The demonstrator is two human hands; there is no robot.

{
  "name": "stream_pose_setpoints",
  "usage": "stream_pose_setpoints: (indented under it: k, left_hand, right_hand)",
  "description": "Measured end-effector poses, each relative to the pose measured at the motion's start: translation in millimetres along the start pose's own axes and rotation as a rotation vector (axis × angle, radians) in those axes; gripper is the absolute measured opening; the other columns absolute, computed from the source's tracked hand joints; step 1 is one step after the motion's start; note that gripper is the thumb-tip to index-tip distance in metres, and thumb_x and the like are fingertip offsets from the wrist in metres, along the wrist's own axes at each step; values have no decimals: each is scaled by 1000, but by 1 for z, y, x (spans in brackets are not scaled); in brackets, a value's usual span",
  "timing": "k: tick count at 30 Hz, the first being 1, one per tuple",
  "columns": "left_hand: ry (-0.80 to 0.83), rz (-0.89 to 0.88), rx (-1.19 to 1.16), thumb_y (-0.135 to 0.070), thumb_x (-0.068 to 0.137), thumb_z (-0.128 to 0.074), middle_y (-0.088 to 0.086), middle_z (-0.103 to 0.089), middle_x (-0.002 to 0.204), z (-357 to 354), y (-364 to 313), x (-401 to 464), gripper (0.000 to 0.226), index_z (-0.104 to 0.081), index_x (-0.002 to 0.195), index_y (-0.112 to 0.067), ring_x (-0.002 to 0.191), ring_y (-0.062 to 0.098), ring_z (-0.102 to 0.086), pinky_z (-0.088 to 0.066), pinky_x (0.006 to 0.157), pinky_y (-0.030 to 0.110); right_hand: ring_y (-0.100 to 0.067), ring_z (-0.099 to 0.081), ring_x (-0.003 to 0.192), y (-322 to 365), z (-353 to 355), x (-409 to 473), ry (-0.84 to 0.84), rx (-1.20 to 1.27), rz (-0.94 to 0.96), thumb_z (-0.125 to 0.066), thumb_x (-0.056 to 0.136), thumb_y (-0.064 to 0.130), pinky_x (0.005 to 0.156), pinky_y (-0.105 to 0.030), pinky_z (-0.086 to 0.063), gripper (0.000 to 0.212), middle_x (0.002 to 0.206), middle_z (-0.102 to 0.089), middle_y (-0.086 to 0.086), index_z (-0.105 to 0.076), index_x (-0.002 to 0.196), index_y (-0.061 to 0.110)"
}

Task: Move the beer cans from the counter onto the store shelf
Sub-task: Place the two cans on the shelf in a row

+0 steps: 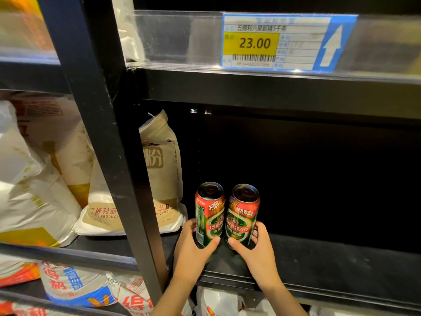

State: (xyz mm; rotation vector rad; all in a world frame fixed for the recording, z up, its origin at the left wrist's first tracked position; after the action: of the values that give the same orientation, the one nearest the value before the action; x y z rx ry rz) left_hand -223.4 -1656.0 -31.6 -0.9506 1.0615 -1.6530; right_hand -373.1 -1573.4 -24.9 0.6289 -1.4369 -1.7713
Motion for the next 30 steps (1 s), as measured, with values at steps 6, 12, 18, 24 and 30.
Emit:
stream_pose_setpoints:
  k: [6,12,18,24,30]
  left_hand:
    - [11,-19,3,-29,74,-76,-14,-60,113,-1,-2,0,60,-45,125,-26,106,1,-57,-43,83,15]
    - [28,-12,-18,-35,67,-81,-21,-57,112,-2,-2,1,71,-40,124,-29,102,-9,-54,-43,85,14]
    - [-19,-93,24,-37,71,-78,-14,-54,113,0,-2,-1,57,-52,121,-28,108,-3,-52,-44,87,12]
    - [-1,-77,37,-29,75,-77,-19,-50,118,1,-8,-3,67,-41,131,-28,103,-16,-46,-35,77,-1]
    - [10,-11,-4,-33,69,-81,-15,-52,119,0,-6,-1,76,-39,131,-25,107,-3,-49,-35,85,7]
  right_hand:
    - [5,-58,103,4,2,-1,24,7,5,-82,71,23,78,-13,-49,52,112,-64,14,-51,113,29]
    - [16,-55,96,9,2,-2,52,16,15,-78,76,16,71,-2,-45,42,106,-64,16,-52,106,31]
    - [26,-48,96,9,0,-3,101,-15,16,-72,82,18,70,3,-40,43,112,-57,20,-46,115,28]
    - [9,-51,106,5,0,-1,64,-57,68,-76,77,25,80,1,-38,47,114,-54,10,-51,117,23]
    - [14,-51,103,6,1,-2,30,-47,41,-78,75,26,77,-3,-40,53,113,-55,22,-46,117,32]
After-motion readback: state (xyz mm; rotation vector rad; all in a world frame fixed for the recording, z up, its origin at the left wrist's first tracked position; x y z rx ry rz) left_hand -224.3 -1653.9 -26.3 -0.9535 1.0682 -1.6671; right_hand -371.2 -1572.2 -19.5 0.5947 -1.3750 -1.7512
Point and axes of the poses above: each hand's wrist, its own x-axis towards the middle knuckle, its own z-axis out of the back of the hand, y = z × x, the point moved 1 cm from there along x, towards the middle knuckle
